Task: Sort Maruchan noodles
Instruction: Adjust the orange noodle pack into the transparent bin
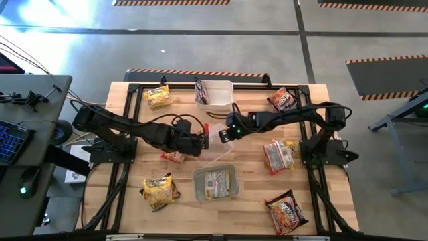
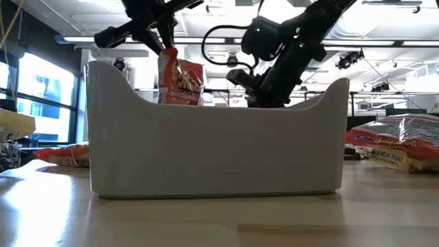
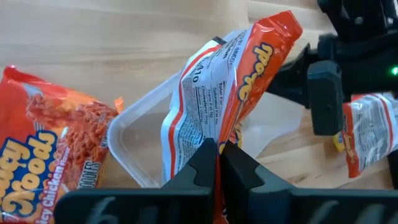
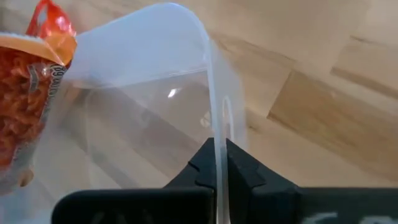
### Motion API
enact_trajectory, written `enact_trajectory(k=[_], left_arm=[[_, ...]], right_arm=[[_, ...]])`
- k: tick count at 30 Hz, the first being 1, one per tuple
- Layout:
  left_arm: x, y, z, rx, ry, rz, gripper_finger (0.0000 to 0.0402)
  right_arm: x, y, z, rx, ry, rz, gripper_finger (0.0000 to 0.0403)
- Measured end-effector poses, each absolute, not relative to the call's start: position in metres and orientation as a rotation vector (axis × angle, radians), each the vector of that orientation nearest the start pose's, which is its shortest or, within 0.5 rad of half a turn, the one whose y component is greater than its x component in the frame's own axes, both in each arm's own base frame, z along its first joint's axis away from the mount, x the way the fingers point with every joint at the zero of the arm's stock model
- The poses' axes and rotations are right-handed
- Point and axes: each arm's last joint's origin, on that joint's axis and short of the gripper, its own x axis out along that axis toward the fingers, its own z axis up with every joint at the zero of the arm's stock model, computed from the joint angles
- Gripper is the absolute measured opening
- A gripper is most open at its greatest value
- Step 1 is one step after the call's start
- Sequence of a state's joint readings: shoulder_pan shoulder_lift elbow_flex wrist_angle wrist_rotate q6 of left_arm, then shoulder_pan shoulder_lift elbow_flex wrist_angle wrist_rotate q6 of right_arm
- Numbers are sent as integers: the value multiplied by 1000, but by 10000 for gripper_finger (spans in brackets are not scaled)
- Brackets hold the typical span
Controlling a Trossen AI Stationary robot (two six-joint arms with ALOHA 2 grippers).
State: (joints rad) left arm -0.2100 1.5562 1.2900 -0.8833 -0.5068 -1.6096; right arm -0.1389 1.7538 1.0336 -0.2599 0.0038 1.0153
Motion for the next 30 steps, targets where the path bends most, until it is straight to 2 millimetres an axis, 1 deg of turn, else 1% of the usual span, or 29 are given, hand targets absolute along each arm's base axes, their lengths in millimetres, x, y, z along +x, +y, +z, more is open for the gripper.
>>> enact_trajectory(k=[5, 9, 13, 20, 24, 30], left_arm=[[304, -44, 276, -1011, 589, 1010, 0], [303, -44, 276, -1006, 594, 1015, 0], [303, -42, 275, -1005, 596, 1026, 0], [302, -41, 274, -1018, 565, 1057, 0], [303, -35, 274, -1016, 541, 1084, 0], [312, -31, 265, -1027, 538, 1095, 0]], right_arm=[[343, -34, 166, 1063, 794, -686, 0], [343, -29, 165, 1119, 764, -743, 0], [341, -30, 165, 1159, 743, -803, 0], [332, -32, 169, 1171, 701, -942, 0], [334, -32, 170, 1194, 672, -944, 0], [338, -31, 172, 1270, 581, -962, 0]])
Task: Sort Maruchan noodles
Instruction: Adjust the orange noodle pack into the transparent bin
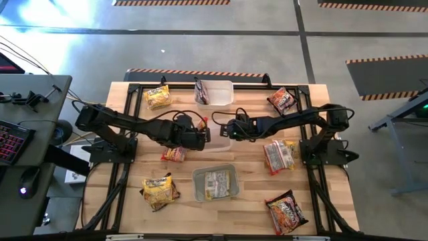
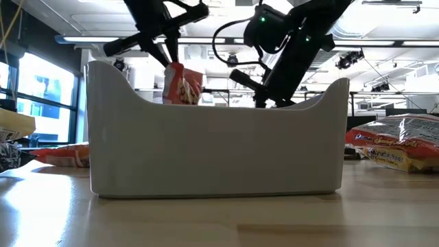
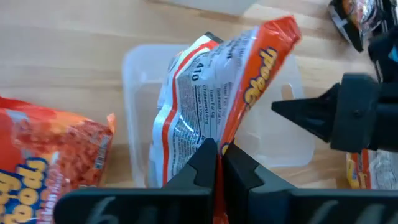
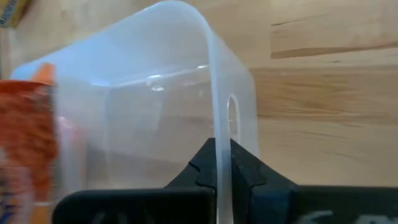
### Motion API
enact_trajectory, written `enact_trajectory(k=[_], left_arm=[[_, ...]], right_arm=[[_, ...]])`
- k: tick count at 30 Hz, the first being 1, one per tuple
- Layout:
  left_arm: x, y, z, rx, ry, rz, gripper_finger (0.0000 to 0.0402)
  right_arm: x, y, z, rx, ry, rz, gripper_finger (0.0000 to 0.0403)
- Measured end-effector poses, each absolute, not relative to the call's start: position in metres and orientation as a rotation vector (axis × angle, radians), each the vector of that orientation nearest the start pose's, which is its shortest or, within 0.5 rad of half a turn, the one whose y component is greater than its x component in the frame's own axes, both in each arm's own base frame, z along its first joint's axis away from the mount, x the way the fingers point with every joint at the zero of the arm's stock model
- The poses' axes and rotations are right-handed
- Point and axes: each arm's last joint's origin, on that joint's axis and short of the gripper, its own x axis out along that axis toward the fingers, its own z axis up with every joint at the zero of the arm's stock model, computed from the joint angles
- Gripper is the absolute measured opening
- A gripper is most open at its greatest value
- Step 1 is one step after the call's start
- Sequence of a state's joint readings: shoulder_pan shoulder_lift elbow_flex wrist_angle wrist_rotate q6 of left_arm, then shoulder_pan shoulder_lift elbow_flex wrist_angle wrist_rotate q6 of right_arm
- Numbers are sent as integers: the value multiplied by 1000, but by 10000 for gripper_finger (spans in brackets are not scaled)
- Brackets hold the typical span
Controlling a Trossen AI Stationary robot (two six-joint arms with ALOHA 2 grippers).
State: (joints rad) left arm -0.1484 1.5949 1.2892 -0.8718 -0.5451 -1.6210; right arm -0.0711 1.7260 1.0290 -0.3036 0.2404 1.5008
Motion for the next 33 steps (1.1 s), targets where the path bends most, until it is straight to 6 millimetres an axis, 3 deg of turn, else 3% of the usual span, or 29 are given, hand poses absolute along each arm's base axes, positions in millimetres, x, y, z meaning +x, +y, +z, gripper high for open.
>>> enact_trajectory(k=[5, 18, 24, 33], left_arm=[[318, -33, 253, -1025, 573, 1120, 0], [309, -37, 250, -1006, 630, 1186, 2], [306, -36, 247, -976, 672, 1218, 31], [300, -37, 220, -1003, 741, 1242, 73]], right_arm=[[338, -30, 173, 1269, 562, -963, 0], [337, -27, 172, 1237, 594, -963, 0], [337, -28, 172, 1228, 585, -969, 0], [337, -30, 173, 1203, 580, -970, 0]])
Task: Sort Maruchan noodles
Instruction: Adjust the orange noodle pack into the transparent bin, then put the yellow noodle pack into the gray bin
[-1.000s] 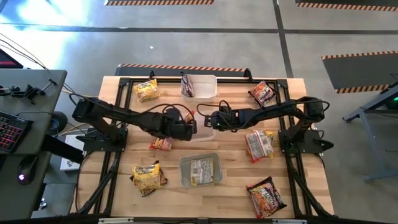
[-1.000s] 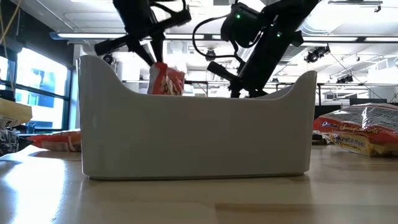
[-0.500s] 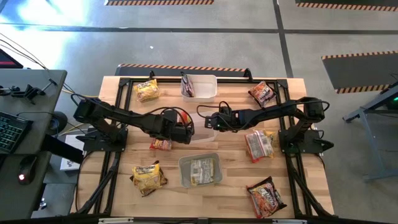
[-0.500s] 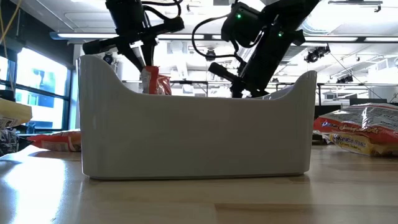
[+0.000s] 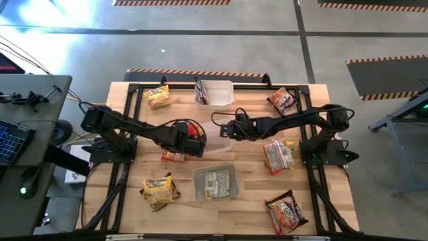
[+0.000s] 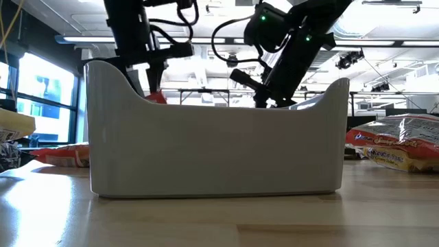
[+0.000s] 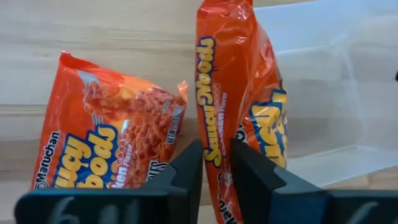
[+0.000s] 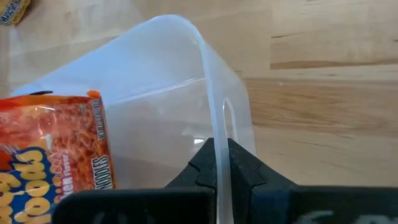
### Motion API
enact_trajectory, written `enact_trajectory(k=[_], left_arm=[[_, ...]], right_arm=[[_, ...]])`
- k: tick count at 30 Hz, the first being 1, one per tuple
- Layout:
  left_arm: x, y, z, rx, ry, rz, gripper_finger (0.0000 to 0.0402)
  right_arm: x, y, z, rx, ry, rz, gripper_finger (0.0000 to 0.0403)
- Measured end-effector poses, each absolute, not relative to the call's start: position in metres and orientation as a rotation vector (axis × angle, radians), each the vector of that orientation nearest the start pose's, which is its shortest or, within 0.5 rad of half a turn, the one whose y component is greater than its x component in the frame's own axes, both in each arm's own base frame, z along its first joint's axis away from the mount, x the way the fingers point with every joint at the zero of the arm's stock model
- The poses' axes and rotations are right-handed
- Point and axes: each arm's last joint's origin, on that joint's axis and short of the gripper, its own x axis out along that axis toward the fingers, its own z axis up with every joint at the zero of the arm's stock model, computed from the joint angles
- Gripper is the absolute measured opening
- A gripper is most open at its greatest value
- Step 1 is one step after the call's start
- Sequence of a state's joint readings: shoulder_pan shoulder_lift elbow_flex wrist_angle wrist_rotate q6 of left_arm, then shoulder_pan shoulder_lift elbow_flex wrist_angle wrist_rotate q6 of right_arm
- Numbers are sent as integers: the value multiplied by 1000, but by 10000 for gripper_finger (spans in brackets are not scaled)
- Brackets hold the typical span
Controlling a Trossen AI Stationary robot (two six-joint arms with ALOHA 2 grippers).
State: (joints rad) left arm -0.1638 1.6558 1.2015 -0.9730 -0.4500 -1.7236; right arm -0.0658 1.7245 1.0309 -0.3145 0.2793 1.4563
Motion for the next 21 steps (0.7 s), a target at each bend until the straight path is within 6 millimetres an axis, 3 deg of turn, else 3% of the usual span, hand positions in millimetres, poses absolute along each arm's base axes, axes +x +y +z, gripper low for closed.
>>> enact_trajectory(k=[9, 21], left_arm=[[293, -33, 232, -982, 722, 1214, 74], [265, -20, 280, -834, 603, 1099, 71]], right_arm=[[337, -32, 173, 1161, 598, -954, 0], [335, -34, 172, 1209, 591, -997, 0]])
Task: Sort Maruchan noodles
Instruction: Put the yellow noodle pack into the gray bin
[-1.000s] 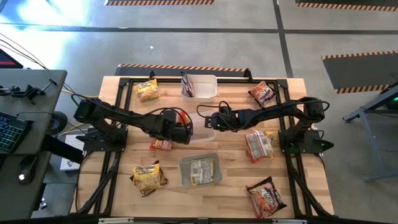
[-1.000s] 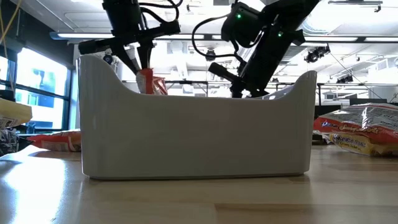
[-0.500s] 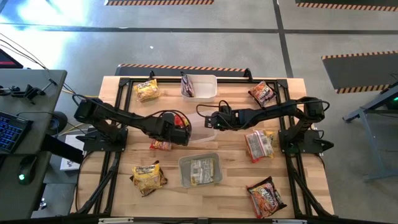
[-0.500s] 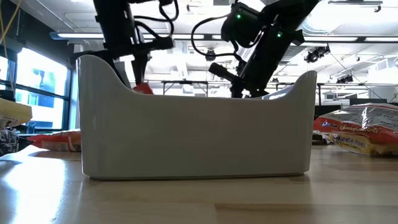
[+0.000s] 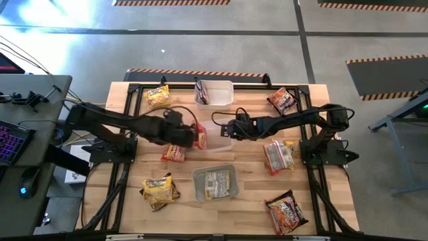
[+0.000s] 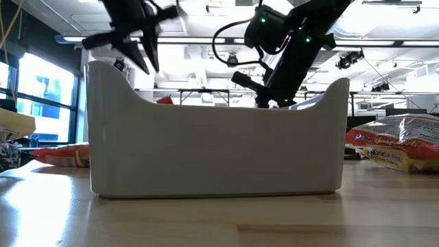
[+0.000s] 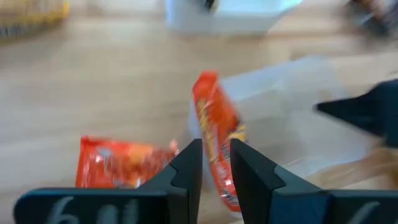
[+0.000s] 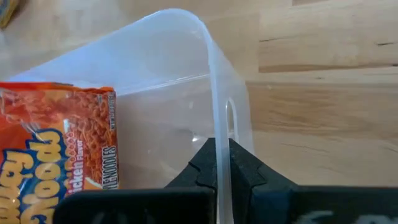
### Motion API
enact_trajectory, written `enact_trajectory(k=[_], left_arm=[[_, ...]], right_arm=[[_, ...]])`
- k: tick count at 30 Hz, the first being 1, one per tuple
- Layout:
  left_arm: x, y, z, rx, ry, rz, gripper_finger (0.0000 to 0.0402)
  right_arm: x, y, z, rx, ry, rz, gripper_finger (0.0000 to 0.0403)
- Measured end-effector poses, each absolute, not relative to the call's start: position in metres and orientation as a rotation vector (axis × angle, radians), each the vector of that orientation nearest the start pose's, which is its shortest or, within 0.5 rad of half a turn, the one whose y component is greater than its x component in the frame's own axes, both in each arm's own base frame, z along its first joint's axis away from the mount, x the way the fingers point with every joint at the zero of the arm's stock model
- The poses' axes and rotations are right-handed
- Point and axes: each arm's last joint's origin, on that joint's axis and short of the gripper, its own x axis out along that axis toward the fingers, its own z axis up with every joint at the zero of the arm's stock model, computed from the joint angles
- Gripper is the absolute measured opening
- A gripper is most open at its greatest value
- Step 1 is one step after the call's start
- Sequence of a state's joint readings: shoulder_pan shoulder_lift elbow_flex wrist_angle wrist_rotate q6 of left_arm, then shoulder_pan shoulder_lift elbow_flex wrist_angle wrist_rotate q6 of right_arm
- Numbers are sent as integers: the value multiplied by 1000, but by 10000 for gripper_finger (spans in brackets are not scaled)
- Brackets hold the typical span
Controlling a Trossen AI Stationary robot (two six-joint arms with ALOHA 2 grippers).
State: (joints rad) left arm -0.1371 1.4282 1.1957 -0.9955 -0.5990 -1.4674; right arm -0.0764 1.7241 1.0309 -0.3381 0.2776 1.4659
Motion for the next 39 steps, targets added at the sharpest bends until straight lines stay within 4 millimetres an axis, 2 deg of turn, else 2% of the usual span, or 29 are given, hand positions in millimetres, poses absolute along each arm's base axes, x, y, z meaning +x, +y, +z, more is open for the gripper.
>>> enact_trajectory(k=[4, 8, 12, 21, 25, 33, 39], left_arm=[[249, -21, 302, -787, 535, 1036, 49], [235, -22, 313, -735, 516, 985, 23], [224, -21, 314, -711, 511, 965, 4], [205, -16, 312, -685, 534, 917, 0], [201, -14, 312, -666, 581, 873, 0], [207, -8, 316, -591, 616, 767, 0], [213, -3, 320, -593, 615, 671, 0]], right_arm=[[333, -35, 171, 1251, 566, -1037, 0], [333, -35, 172, 1274, 529, -1069, 0], [333, -35, 171, 1269, 524, -1079, 0], [333, -30, 171, 1209, 578, -1041, 6], [333, -34, 171, 1197, 581, -1038, 41], [333, -35, 172, 1164, 594, -1020, 150], [327, -35, 186, 1075, 597, -983, 174]])
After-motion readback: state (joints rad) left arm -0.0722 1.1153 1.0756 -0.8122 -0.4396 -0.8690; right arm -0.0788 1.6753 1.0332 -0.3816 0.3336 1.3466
